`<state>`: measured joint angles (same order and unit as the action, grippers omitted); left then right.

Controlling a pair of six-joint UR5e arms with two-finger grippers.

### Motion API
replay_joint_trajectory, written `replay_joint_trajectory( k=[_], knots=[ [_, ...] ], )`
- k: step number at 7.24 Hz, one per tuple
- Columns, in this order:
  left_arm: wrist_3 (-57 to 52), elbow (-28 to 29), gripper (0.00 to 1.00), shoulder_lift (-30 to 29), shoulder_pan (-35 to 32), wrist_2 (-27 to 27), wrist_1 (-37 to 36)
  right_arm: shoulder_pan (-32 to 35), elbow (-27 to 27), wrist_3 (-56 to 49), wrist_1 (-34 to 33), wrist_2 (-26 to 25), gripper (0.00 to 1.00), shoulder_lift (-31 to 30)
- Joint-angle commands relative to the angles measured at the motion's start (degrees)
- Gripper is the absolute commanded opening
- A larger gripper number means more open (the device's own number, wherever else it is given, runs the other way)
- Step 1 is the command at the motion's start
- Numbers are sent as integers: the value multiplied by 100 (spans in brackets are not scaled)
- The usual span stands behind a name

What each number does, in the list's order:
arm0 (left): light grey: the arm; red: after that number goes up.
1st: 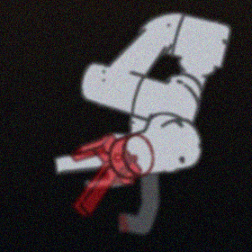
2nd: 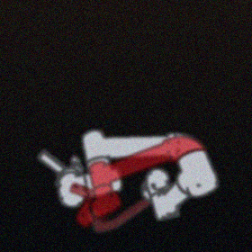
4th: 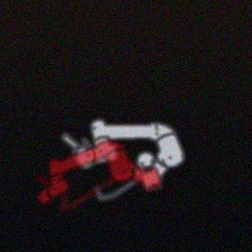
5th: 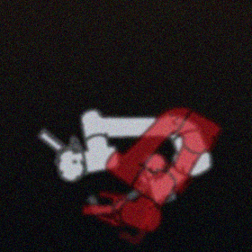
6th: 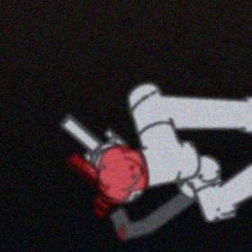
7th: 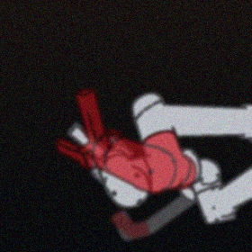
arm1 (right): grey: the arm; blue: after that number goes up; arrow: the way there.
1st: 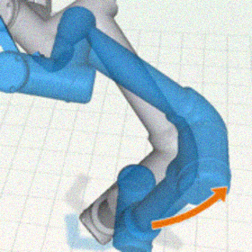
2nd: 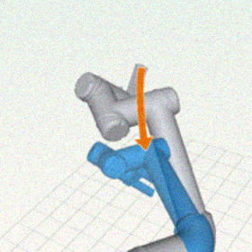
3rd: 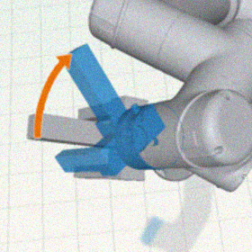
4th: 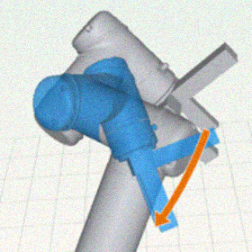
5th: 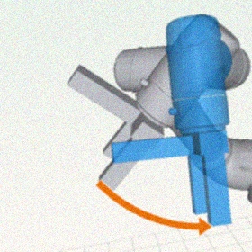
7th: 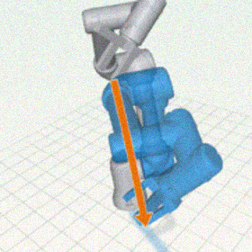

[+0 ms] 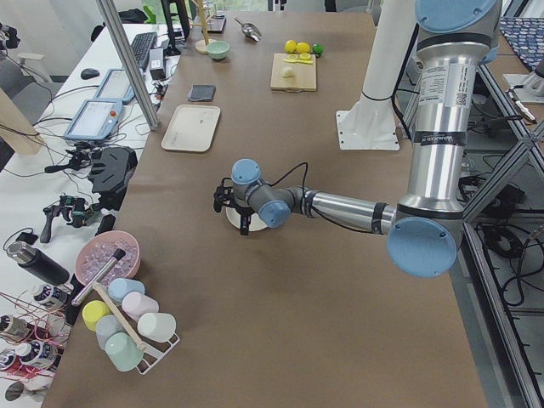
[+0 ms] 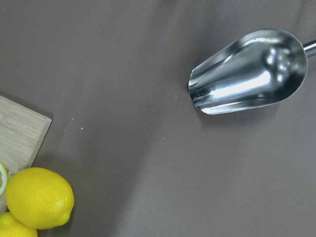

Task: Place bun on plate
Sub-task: 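Move the left gripper to the white plate's rim and grip it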

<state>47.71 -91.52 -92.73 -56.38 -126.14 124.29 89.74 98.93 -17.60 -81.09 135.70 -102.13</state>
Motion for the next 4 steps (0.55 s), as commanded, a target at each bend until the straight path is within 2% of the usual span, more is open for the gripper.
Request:
replay_joint_trajectory(
  k=[1,3,4],
  knots=[
    [11,134,81,-52,56,1,25,0,-14,2,-3,0,100,0],
    [19,423,76,-131,170,150,278,0,-14,-7,-3,-8,100,0],
    [37,450,63,-157,171,151,306,0,-14,2,-3,-8,100,0]
  ],
)
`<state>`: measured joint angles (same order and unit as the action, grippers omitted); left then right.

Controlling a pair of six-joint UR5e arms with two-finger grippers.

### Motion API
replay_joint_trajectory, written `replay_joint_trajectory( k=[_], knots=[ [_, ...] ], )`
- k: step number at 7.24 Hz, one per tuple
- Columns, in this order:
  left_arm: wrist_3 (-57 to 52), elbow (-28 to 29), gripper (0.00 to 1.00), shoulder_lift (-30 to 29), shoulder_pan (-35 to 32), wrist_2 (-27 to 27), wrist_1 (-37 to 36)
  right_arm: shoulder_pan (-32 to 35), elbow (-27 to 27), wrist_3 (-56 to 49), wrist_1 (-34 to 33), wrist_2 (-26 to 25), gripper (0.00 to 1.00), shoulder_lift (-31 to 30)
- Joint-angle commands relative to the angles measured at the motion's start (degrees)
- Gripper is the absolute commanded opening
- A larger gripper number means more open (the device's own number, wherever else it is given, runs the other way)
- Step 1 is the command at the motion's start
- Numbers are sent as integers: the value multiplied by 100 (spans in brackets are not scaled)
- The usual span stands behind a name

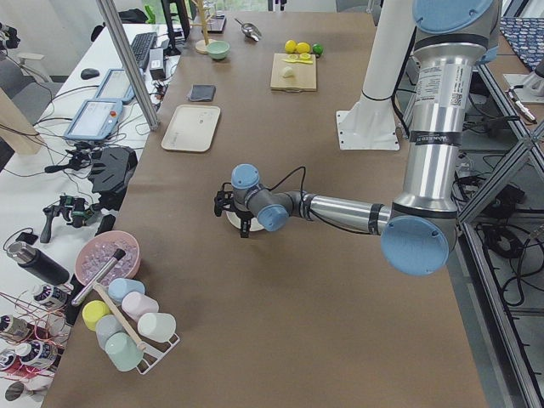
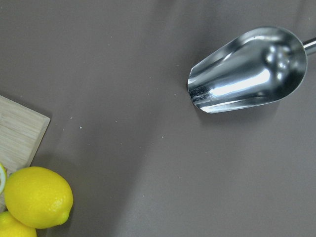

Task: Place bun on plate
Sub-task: 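Move the left gripper to the white plate's rim and grip it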

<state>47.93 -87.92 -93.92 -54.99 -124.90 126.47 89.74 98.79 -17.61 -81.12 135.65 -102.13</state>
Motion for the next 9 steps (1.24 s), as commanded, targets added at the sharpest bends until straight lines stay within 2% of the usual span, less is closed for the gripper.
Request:
replay_joint_trajectory(
  k=[1,2,3,4,5,7,9],
  knots=[
    [128,91,37,-47,32,27,88,0,-1,4,0,-3,100,0],
    [277,65,25,-91,32,27,88,0,-1,-5,0,-3,100,-9],
    [330,56,7,-91,32,35,88,0,-1,3,0,-3,100,-26],
    [340,38,0,-91,32,36,88,0,-1,4,9,-3,100,-26],
    [392,-92,0,-91,32,-8,62,0,8,12,9,-3,99,-26],
    [969,-871,0,-152,32,-244,-314,-78,348,903,9,49,99,35],
    [2134,-1646,0,-406,363,-229,-641,-726,903,2264,9,84,99,279]
  ],
)
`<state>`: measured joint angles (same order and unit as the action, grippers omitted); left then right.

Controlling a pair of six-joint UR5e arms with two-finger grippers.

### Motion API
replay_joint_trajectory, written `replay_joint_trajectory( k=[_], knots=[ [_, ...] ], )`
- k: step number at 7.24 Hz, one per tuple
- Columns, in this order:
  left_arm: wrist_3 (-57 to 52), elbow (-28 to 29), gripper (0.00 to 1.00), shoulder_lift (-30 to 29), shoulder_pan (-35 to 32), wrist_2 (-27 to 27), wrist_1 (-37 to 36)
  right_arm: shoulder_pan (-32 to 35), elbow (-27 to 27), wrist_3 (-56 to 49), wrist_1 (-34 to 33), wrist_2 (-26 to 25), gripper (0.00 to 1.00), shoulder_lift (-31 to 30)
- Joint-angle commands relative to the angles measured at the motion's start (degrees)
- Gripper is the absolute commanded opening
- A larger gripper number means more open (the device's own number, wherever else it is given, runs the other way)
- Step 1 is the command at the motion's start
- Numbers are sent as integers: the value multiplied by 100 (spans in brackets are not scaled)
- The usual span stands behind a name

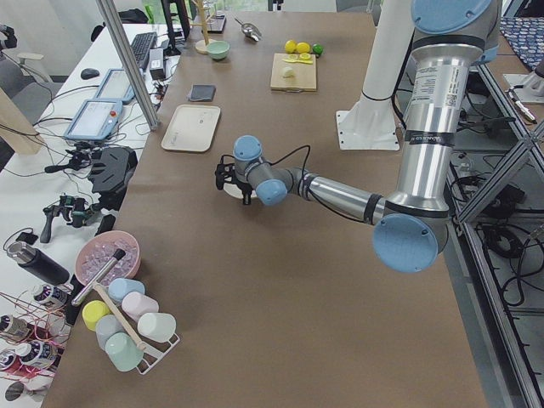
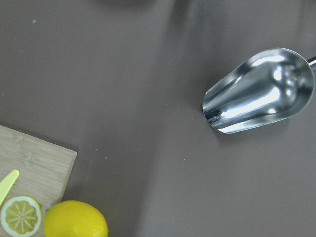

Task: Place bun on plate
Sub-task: 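Slide the white plate inward with the left gripper while the right reaches the bun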

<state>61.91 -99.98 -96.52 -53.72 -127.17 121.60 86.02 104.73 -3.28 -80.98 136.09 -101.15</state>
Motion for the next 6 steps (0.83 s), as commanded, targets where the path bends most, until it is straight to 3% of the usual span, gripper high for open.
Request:
replay_joint_trajectory(
  k=[1,3,4,6],
  knots=[
    [1378,-460,0,-522,675,208,-154,-845,485,1499,3,41,99,374],
    [2287,-260,0,-1531,1738,1137,-615,-1838,1099,2728,12,23,100,586],
    [2334,-84,0,-2007,1934,1446,-959,-2287,1181,3206,169,-29,100,727],
    [2431,162,0,-2213,2268,1694,-980,-3393,1155,3482,583,-554,100,737]
  ],
)
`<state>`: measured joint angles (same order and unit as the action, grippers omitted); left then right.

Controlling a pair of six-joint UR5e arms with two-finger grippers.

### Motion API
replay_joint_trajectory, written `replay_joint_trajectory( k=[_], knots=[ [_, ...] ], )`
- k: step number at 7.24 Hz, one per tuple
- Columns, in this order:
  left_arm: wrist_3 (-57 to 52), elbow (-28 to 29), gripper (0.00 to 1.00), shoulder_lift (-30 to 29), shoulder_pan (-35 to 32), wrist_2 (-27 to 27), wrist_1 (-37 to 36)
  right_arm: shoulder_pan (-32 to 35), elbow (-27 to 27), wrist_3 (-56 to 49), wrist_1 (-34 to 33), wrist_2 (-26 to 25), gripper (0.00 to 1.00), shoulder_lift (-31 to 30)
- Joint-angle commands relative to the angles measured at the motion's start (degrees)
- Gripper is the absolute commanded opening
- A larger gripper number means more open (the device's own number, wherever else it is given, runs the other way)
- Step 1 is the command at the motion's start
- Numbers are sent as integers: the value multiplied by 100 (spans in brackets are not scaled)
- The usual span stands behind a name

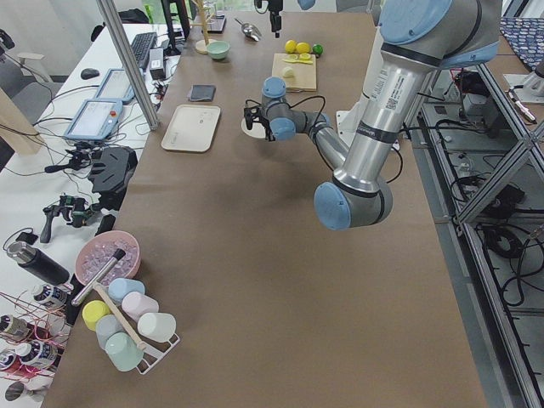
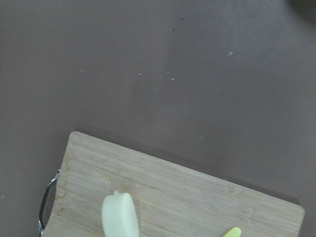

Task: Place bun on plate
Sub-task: 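Slide the white plate inward with the left gripper while the right reaches the bun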

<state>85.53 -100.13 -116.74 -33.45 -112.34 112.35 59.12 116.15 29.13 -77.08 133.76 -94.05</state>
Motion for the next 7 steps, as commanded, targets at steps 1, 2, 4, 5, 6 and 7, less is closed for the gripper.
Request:
replay_joint_trajectory(
  k=[1,2,4,5,6,7],
  knots=[
    [77,352,0,-348,338,316,-30,-1170,22,599,203,-611,100,140],
    [95,371,0,-393,365,326,-38,-1636,-13,681,203,-1058,100,176],
    [104,371,0,-402,374,326,-29,-2062,-162,691,211,-1448,99,176],
    [104,371,0,-419,383,326,-29,-2097,-250,691,211,-1571,99,176],
    [165,362,0,-428,409,326,-29,-2106,-277,691,203,-1590,99,202],
    [357,362,0,-463,470,326,-29,-2106,-329,682,203,-1659,99,203]
  ],
)
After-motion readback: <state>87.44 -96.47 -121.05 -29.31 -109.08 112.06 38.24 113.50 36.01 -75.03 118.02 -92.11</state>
